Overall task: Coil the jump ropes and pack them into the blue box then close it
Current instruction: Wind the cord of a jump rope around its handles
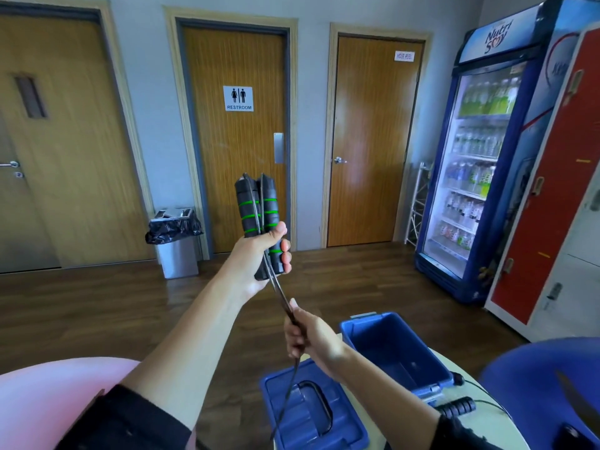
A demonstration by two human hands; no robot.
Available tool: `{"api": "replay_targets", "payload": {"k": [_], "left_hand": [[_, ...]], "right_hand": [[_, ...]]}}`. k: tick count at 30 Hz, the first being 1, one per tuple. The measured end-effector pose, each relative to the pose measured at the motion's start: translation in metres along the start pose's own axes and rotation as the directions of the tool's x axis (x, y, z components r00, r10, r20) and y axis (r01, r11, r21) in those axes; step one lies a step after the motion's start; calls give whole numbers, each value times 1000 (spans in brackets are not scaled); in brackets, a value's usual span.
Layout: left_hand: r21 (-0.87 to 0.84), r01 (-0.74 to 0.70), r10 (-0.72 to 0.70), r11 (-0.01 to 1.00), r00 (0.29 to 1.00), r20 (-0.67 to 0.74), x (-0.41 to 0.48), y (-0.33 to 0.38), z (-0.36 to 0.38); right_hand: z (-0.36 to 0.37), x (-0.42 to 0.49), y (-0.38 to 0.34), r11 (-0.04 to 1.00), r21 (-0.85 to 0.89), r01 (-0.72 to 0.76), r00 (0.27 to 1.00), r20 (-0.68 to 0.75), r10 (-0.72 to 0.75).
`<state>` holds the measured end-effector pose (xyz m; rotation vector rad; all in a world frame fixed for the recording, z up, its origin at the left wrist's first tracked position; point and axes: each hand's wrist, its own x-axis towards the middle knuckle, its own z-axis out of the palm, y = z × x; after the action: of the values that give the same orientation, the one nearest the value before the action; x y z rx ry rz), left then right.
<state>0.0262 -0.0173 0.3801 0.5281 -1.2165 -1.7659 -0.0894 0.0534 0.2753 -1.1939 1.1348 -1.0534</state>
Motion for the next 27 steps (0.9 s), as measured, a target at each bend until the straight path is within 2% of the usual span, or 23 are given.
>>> {"api": "replay_targets", "payload": {"k": [5, 13, 16, 22, 27], "left_hand": [[-4, 2, -2, 1000, 999, 35, -3, 4, -3], [36, 22, -23, 999, 999, 45, -8, 2, -6], [72, 54, -59, 996, 996, 60, -9, 4, -10], [135, 163, -163, 977, 987, -5, -13, 10, -25], [161, 192, -178, 968, 980, -93, -15, 4, -36]], "right_hand": [[-6, 5, -4, 999, -30, 42, 995, -92, -45], [-6, 6, -1, 996, -70, 55, 990, -126, -63], [-5, 8, -4, 993, -86, 82, 976, -195, -98], [-11, 17, -29, 956, -140, 258, 853, -432, -293], [-15, 21, -52, 874, -315, 371, 770, -421, -479]]}}
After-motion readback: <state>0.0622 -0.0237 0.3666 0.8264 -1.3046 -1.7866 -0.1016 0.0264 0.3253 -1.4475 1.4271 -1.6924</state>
